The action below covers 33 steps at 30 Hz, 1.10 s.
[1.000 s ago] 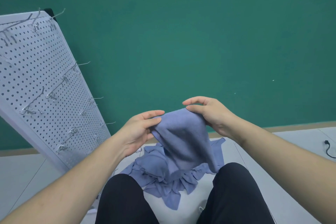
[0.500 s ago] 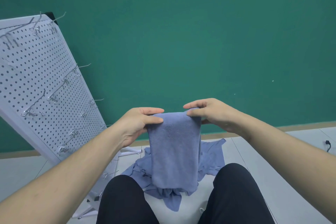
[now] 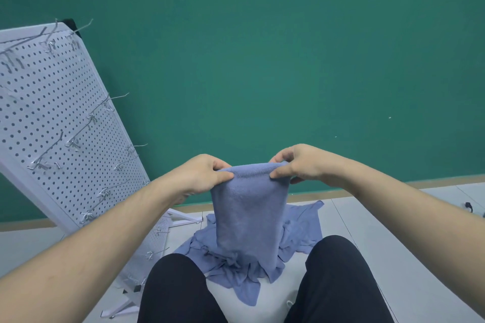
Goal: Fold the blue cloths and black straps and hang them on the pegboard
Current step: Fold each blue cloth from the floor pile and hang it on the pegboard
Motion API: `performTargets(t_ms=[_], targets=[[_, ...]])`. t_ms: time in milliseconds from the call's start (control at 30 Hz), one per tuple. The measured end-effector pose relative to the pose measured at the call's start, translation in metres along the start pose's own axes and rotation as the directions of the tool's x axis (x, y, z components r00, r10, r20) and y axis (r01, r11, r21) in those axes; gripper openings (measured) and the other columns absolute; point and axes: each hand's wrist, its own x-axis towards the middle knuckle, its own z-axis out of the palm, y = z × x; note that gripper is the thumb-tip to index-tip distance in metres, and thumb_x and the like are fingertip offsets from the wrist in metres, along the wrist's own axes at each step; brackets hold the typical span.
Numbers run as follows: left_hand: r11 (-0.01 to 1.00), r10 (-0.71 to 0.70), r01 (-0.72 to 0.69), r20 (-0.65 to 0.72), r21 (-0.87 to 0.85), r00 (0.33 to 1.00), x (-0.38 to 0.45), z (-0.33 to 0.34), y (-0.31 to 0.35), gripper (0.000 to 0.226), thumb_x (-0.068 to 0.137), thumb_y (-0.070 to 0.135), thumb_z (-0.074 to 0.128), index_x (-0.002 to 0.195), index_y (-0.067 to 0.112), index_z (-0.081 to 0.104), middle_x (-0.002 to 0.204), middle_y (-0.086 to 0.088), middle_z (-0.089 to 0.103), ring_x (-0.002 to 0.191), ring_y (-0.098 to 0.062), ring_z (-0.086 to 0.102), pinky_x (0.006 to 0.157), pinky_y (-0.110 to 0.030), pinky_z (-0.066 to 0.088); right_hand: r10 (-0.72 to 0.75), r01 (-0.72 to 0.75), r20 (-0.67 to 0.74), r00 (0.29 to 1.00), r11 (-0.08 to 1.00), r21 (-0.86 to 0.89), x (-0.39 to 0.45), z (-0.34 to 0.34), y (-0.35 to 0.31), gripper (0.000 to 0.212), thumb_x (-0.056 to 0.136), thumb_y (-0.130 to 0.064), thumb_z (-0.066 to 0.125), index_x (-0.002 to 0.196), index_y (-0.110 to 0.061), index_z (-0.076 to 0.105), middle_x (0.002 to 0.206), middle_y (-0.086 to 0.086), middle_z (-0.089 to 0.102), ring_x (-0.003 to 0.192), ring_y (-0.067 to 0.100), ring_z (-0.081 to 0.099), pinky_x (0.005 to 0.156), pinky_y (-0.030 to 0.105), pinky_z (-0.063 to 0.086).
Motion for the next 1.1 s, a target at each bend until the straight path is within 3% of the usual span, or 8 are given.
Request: performTargets(t_ms=[67,300,400,500,633,733,833,1100], targets=[[0.999,-0.008,0.007,0.024,0.041,1.0,-0.002,-0.001,0.002,0.013,0.093,0.023,0.067,0.095,0.025,0.08,0.097,0.007,0.077,0.094,-0.012,0.067,0.093,-0.033,0.052,-0.017,0.018,0.022,1.0,0.999,-0.043,-0.002,0.0,-0.001,0.008,0.087,-0.022,0.075,0.093,-0.017,0.075,0.102,0.006,0.076,0.103,0.022,0.07,0.093,0.038,0.058],[0.996,0.056,-0.053,-0.042,0.075,0.998,-0.004,-0.005,0.002,0.01,0.088,0.027,0.075,0.08,0.02,0.075,0.077,0.009,0.069,0.073,-0.01,0.056,0.07,-0.027,0.044,-0.054,0.043,-0.041,0.998,0.971,-0.234,-0.005,-0.004,-0.005,0.033,0.094,-0.047,0.06,0.089,-0.016,0.068,0.09,0.0,0.066,0.082,0.017,0.056,0.078,0.034,0.048],[0.994,0.107,-0.108,-0.044,-0.025,0.993,-0.005,-0.006,0.002,0.019,0.091,0.031,0.071,0.084,0.014,0.07,0.083,0.006,0.065,0.076,-0.009,0.053,0.073,-0.027,0.041,-0.073,0.07,-0.106,0.992,0.997,-0.03,-0.006,0.002,-0.004,0.038,0.097,-0.05,0.054,0.087,-0.014,0.061,0.09,-0.008,0.058,0.084,0.013,0.051,0.078,0.03,0.04],[0.971,0.096,-0.115,-0.099,-0.209,0.99,-0.005,-0.005,0.003,0.018,0.092,0.036,0.07,0.083,0.02,0.067,0.081,0.013,0.064,0.078,-0.007,0.054,0.076,-0.025,0.041,-0.074,0.12,-0.246,0.966,0.977,0.178,-0.005,0.012,-0.004,0.038,0.099,-0.054,0.048,0.104,-0.022,0.067,0.106,-0.016,0.066,0.099,0.003,0.06,0.084,0.022,0.044],[0.918,0.074,-0.15,-0.212,-0.366,0.975,-0.002,0.003,0.008,0.019,0.092,0.039,0.069,0.082,0.024,0.065,0.076,0.015,0.064,0.075,-0.008,0.054,0.074,-0.028,0.042,-0.115,0.194,-0.407,0.906,0.968,0.157,-0.002,0.023,-0.011,0.047,0.103,-0.053,0.037,0.098,-0.013,0.061,0.095,-0.012,0.062,0.084,0.005,0.055,0.077,0.025,0.039],[0.857,0.037,-0.174,-0.277,-0.485,0.96,0.0,0.007,0.013,0.016,0.093,0.036,0.069,0.083,0.024,0.064,0.076,0.014,0.066,0.073,-0.009,0.057,0.069,-0.029,0.043,-0.251,0.319,-0.294,0.922,0.923,0.214,-0.004,0.023,-0.019,0.047,0.101,-0.046,0.05,0.088,-0.002,0.063,0.081,0.0,0.067,0.072,0.013,0.057,0.075,0.033,0.048],[0.798,0.01,-0.217,-0.349,-0.563,0.937,-0.001,0.01,0.014,0.013,0.091,0.03,0.073,0.086,0.021,0.064,0.079,0.011,0.069,0.073,-0.006,0.061,0.07,-0.025,0.048,-0.264,0.322,-0.203,0.943,0.88,0.349,-0.006,0.016,-0.019,0.005,0.091,-0.016,0.07,0.096,-0.018,0.07,0.097,-0.001,0.077,0.088,0.011,0.071,0.08,0.032,0.057],[0.901,0.039,-0.273,-0.562,-0.339,0.826,0.001,0.03,0.01,0.025,0.082,0.018,0.08,0.08,0.016,0.055,0.069,0.009,0.053,0.055,-0.001,0.043,0.054,-0.013,0.037,-0.156,0.251,-0.471,0.869,0.957,0.147,0.007,0.041,-0.011,0.022,0.084,-0.017,0.067,0.077,-0.015,0.046,0.072,-0.005,0.051,0.066,0.013,0.045,0.062,0.032,0.039]])
